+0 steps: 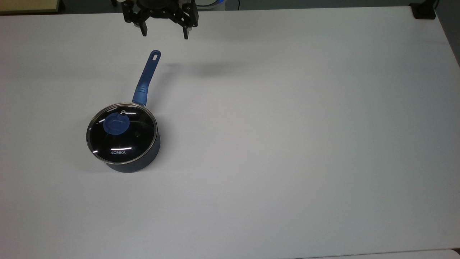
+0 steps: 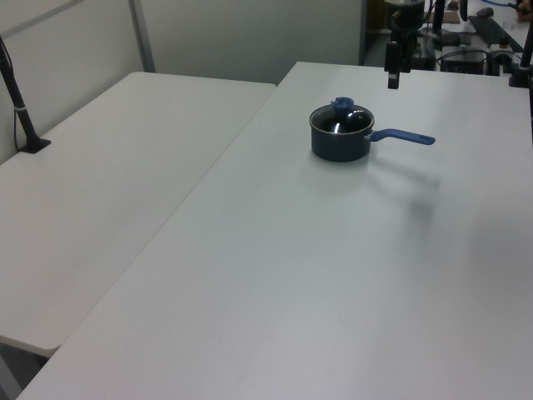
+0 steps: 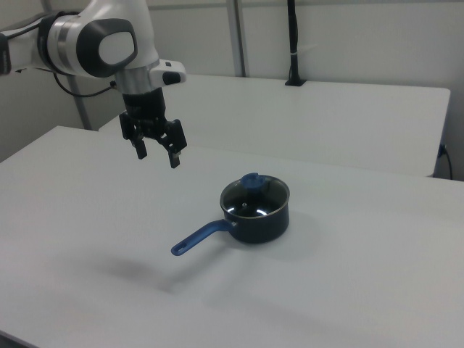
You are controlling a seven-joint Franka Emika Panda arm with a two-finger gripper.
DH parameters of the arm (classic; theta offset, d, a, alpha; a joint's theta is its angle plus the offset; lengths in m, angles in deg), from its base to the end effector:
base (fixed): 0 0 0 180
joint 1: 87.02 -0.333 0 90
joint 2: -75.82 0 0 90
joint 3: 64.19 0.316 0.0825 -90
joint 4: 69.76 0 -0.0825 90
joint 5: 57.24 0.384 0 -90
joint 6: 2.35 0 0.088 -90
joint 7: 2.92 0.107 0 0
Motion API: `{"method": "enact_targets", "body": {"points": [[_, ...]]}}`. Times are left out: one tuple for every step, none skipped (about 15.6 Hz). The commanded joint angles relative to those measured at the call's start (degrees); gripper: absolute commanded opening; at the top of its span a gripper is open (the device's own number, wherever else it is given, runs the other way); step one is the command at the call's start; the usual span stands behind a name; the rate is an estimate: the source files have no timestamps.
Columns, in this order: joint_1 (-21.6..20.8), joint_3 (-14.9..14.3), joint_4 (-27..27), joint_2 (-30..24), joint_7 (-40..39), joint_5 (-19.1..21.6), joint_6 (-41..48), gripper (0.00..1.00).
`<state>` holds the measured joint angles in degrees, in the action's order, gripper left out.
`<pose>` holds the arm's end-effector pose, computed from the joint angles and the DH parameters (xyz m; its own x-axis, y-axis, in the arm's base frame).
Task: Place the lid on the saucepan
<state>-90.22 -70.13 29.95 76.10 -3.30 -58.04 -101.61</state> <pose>0.5625 -0.0281 0.5551 0.9992 -0.0389 -0.0128 -0.0388 -0.9991 0.0142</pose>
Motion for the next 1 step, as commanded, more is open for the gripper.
{"method": "enact_targets", "body": {"points": [[-0.41, -0.3, 1.11, -1.6, -0.32, -0.88, 1.09, 1.0]]}}
